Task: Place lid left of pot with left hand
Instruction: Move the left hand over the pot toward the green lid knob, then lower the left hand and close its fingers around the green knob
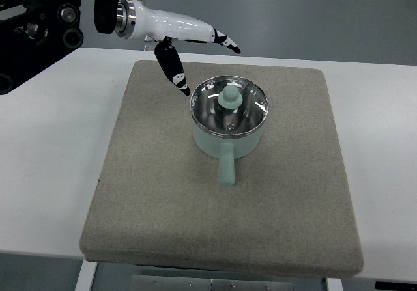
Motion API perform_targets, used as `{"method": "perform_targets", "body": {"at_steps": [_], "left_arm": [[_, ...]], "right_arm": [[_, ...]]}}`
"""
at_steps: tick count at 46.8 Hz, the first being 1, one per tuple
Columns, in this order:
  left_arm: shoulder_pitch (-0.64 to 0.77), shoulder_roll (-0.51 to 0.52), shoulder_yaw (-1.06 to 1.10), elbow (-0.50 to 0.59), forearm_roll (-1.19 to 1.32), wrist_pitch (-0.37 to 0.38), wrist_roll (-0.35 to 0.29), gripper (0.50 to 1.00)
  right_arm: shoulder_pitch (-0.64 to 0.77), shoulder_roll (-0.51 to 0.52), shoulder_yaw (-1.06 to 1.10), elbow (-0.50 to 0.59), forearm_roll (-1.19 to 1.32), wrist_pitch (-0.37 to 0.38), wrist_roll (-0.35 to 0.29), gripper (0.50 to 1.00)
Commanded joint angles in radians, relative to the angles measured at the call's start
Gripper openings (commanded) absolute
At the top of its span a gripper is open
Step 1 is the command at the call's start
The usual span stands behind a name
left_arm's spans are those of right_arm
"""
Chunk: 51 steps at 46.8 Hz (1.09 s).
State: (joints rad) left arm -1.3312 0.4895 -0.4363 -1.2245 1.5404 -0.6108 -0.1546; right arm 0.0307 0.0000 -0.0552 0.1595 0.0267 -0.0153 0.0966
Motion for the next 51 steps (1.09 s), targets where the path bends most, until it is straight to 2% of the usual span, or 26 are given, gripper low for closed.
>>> {"method": "perform_targets", "body": {"at_steps": [1,18,32,40,44,51], "left_arm": [[-0.039,-0.032,0.051,0.022,0.018,0.0,0.001,0.99],[-0.065,-0.178,0.085,0.118,0.162,0.0,0.006,0.988],[-0.065,-0.247,0.084,0.195,0.185,0.0,0.009,0.979],[-0.063,-0.252,0.085,0.203,0.185,0.0,0.009,0.969],[-0.063,-0.252,0.085,0.203,0.187,0.0,0.01,0.943],[-0.062,-0.252,0.085,0.198,0.188,0.0,0.01,0.939]], "right_arm": [[0.0,0.0,0.002,0.0,0.001,0.0,0.0,0.924],[0.0,0.0,0.0,0.0,0.001,0.0,0.0,0.924],[0.0,0.0,0.0,0.0,0.001,0.0,0.0,0.924],[0.0,0.0,0.0,0.0,-0.001,0.0,0.0,0.924],[0.0,0.0,0.0,0.0,-0.001,0.0,0.0,0.924],[0.0,0.0,0.0,0.0,-0.001,0.0,0.0,0.924]]}}
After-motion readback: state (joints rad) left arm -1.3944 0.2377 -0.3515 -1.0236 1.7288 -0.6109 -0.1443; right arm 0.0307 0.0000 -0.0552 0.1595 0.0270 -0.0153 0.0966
